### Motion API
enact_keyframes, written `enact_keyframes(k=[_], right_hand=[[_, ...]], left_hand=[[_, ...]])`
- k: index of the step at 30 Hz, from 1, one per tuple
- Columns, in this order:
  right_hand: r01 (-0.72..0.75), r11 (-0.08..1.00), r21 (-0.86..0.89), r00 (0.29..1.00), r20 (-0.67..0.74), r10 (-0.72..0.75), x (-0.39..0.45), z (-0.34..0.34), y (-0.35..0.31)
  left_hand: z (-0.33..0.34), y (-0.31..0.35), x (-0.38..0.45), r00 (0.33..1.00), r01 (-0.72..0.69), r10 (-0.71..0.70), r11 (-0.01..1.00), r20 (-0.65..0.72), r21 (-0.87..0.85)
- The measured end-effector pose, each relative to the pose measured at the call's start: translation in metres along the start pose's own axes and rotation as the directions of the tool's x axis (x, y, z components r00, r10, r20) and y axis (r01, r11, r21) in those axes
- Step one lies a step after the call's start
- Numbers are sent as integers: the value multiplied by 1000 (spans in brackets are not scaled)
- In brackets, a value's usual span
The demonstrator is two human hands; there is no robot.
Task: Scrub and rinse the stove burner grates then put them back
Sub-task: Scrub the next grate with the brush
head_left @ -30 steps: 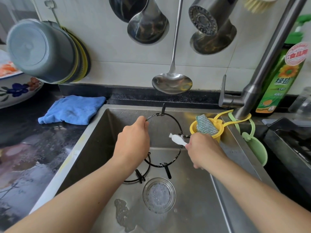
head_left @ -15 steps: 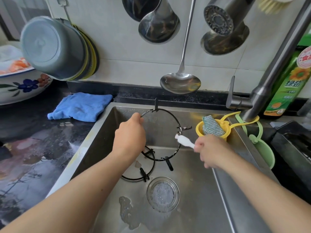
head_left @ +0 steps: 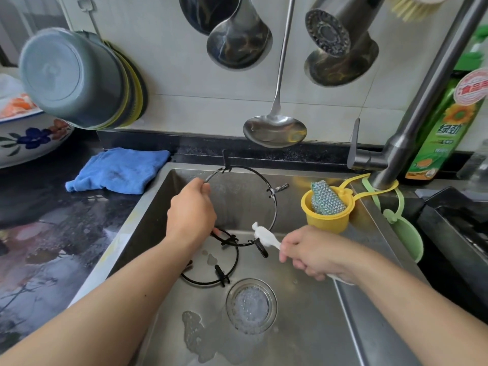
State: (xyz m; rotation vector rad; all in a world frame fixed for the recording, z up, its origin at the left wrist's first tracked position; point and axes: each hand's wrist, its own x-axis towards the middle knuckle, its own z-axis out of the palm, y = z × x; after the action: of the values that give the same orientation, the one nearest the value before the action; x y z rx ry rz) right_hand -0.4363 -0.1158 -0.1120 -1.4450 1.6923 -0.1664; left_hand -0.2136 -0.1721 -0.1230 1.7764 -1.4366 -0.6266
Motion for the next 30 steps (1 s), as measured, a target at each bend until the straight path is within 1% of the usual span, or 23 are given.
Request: enact_keyframes(k=[1,3,4,6,9,11,13,15,18,20,22,24,26,27,28,30], right_hand=[[12,1000,11,1000,-24,-12,1,-1,2],[28,999,34,989,-148,-23,7,-8,1],[35,999,18,977,-212,-30,8,-11,0],[36,998,-55,966,-252,-49,8,-12,-3],[107,991,-81,975,-184,-120,6,-4,-2],[135,985,-105,972,-177,-152,6,1,-3],[124,973,-195,968,-192,-162,9,3,-6],[102,958,-267,974,-169,-151,6,2,-7],[83,945,-317,982,-133,-131,-1,-1,-3],[84,955,-283,978,-159,-133,0,-1,-3],[115,959,-259,971,-173,-163,2,1,-4],[158,961,-228,975,-118,-188,1,4,-6],[180,975,-129,980,-57,-189,-4,7,-8],[178,982,-67,981,-64,-182,-5,10,-10],[180,984,-14,976,-122,-180,-3,15,-12],[169,985,44,938,-314,-147,7,29,-15]], left_hand=[[-1,0,1,1000,13,-14,1000,-7,-20],[0,2,1,1000,24,-25,997,-9,-68],[1,4,0,1000,21,-21,997,-7,-77],[2,6,-3,1000,-6,5,998,-16,-57],[-1,7,-4,998,-26,25,999,-56,-28],[-2,9,-3,996,-29,27,999,-80,-26],[-2,9,-3,994,-38,39,999,-107,9],[-3,7,-1,991,-26,29,999,-134,19],[-9,2,5,984,29,-35,999,-173,-39],[-11,1,8,984,46,-62,994,-165,-95],[-9,1,7,986,44,-62,992,-155,-116],[-6,1,7,986,43,-62,991,-152,-129],[-5,2,6,987,56,-79,986,-142,-158],[-3,3,6,986,74,-103,975,-128,-211],[-2,4,5,985,98,-133,954,-107,-284],[3,8,2,981,144,-184,897,-56,-417]])
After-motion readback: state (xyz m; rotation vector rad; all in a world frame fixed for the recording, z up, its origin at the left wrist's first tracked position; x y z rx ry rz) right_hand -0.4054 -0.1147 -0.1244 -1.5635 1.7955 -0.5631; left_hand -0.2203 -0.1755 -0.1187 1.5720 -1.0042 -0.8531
